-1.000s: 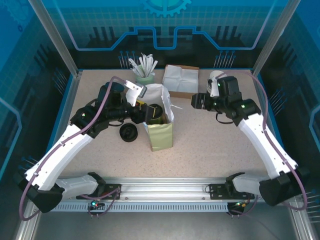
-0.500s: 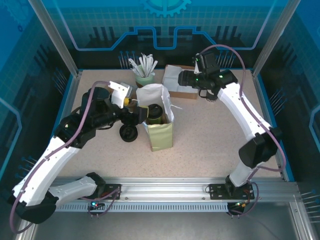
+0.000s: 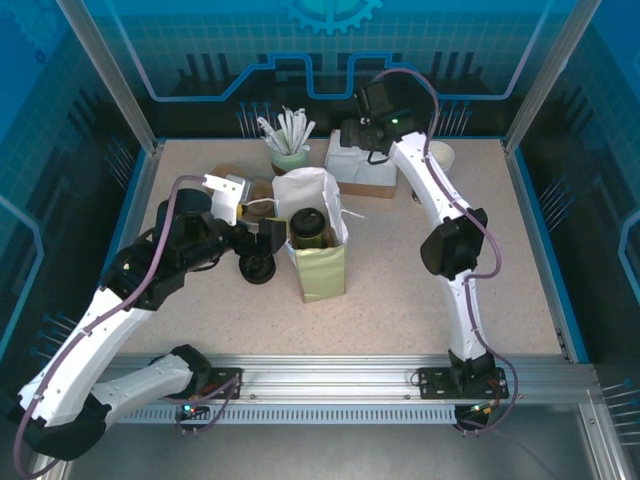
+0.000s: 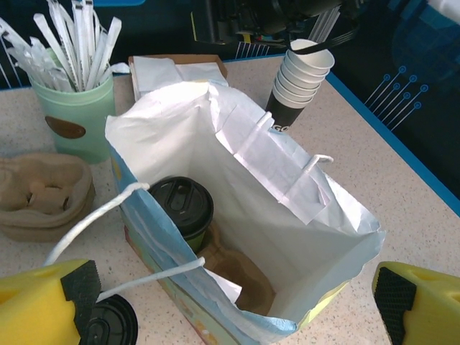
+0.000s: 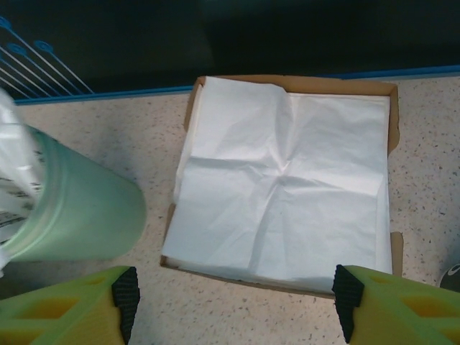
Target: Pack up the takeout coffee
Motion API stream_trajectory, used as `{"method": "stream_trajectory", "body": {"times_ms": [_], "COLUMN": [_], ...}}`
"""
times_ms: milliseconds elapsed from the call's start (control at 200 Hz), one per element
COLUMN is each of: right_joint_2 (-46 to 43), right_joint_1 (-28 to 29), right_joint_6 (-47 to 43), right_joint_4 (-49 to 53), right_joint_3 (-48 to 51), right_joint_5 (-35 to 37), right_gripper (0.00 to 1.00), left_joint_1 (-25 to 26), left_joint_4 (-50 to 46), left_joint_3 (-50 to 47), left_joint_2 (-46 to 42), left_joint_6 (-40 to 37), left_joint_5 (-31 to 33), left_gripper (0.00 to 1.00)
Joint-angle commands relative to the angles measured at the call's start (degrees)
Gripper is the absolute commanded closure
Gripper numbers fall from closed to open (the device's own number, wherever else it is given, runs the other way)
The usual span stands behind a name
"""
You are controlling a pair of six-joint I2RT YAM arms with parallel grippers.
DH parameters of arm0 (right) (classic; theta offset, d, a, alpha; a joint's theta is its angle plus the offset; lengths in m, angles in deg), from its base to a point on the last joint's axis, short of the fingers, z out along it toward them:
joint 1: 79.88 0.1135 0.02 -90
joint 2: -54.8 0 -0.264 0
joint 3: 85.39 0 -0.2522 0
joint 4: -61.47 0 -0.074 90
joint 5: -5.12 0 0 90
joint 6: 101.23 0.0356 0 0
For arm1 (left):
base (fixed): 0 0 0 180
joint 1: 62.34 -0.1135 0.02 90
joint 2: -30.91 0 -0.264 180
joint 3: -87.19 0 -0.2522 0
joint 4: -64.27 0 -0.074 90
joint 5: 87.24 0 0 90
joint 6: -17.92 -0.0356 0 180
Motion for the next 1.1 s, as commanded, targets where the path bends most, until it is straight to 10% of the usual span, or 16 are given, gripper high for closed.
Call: {"method": "stream_trajectory", "body": {"times_ms": [0, 1096], "right_joint_2": [3.5, 26.2], "right_joint_1": [0.6, -3.4], "right_joint_6": [-3.4, -13.1], "right_joint_4": [-2.2, -7.6], "right_joint_3": [-1.6, -13.3], "right_joint_5": [2.4, 4.1], "right_gripper": [0.25, 0.21], "left_joint_1": [-0.2, -0.1], "left_joint_4": [2.2, 1.2], "left_joint_3": [-1.5, -4.8], "left_joint_2": [-2.1, -3.4], "left_joint_6": [3.0, 8.0], "left_joint_5": [-0.7, -2.9], "left_gripper": [0.01, 0.02]}}
